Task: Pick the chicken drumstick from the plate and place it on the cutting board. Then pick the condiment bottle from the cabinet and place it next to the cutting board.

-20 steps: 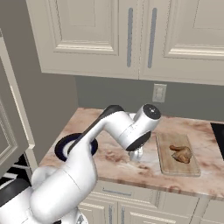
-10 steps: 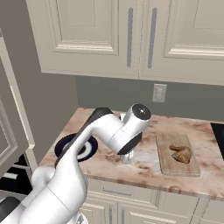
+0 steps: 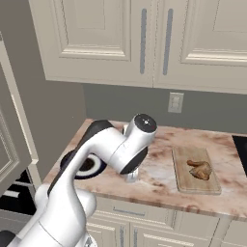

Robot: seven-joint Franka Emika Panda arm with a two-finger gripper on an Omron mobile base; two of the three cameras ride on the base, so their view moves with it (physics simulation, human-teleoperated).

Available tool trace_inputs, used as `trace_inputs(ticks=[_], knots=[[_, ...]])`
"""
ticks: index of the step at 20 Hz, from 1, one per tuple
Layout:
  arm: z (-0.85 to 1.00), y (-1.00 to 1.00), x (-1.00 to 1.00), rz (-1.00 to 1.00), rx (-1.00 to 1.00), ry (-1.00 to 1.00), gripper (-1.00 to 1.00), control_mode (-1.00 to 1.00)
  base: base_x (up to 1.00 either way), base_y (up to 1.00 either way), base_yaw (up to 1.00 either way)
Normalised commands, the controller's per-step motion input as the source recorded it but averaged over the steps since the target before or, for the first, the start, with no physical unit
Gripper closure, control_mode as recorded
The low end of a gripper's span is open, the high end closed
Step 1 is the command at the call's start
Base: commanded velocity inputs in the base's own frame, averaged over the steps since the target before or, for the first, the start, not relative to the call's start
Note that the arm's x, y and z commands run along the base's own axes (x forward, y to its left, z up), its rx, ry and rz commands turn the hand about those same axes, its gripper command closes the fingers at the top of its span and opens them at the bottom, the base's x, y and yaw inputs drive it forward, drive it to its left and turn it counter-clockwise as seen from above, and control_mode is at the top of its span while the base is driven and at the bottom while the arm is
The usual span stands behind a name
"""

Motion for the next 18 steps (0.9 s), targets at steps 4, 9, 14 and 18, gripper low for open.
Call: trace_inputs(ticks=[4,9,14,18], knots=[[0.12,0.2,-0.22,0.0,0.02,0.0,-1.0,-1.0,0.0,0.0,0.0],[0.08,0.2,-0.26,0.0,0.02,0.0,-1.0,-1.0,0.0,0.0,0.0],[0.11,0.16,-0.27,0.0,0.03,0.0,-1.0,-1.0,0.0,0.0,0.0],[0.33,0.16,-0.28,0.0,0.04,0.0,-1.0,-1.0,0.0,0.0,0.0]])
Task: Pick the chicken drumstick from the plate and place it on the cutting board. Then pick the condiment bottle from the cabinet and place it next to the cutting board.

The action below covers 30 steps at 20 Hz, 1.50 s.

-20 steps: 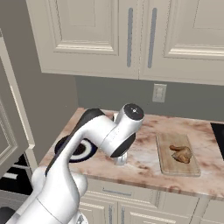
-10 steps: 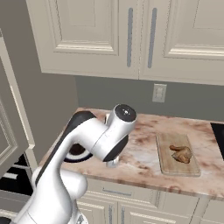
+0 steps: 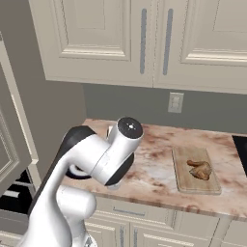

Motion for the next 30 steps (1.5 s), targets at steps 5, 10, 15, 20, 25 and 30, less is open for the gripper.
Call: trace_inputs(ticks=[5,10,15,20,25,30], knots=[[0.48,0.16,-0.29,0.0,0.05,0.0,-1.0,-1.0,0.0,0.0,0.0],[0.53,0.15,-0.31,0.0,0.05,0.0,-1.0,-1.0,0.0,0.0,0.0],[0.45,0.17,-0.37,0.0,0.05,0.0,-1.0,-1.0,0.0,0.0,0.0],[0.28,0.18,-0.38,-0.03,0.04,0.0,-1.0,-1.0,0.0,0.0,0.0],[0.12,0.21,-0.35,-0.06,0.02,-0.04,-1.0,-1.0,0.0,0.0,0.0],[0.11,0.28,-0.29,-0.08,0.01,-0.09,-1.0,-1.0,0.0,0.0,0.0]])
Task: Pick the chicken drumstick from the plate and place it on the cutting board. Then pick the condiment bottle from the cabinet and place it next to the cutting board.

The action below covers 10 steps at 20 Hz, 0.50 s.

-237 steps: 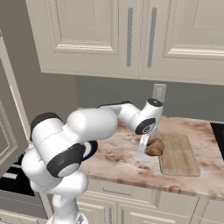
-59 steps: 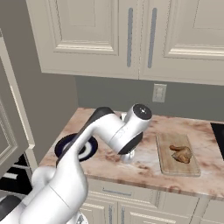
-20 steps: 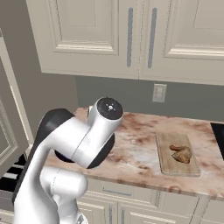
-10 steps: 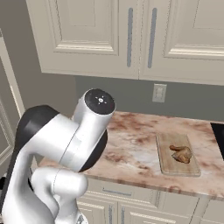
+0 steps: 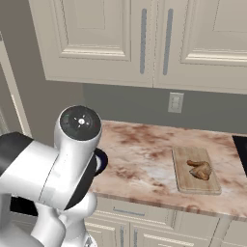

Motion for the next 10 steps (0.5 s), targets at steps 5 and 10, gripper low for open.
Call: trace_inputs(ticks=[5,10], knots=[[0.08,0.25,-0.23,-0.08,0.0,-0.12,-1.0,-1.0,0.0,0.0,0.0],[0.0,0.1,-0.13,-0.04,0.0,-0.14,-1.0,-1.0,0.0,0.0,0.0]])
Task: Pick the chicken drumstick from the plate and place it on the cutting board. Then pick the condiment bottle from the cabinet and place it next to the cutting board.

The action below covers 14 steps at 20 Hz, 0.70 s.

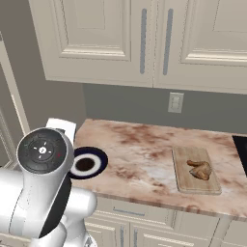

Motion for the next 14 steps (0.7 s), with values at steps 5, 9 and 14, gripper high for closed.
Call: trace_inputs(ticks=[5,9,14], knots=[[0.02,-0.03,-0.04,0.0,0.0,-0.13,-1.0,-1.0,0.0,0.0,0.0],[0.09,-0.03,-0.07,0.0,0.0,-0.1,-1.0,-1.0,0.0,0.0,0.0],[0.19,0.0,-0.27,0.0,0.0,-0.08,-1.0,-1.0,0.0,0.0,0.0]])
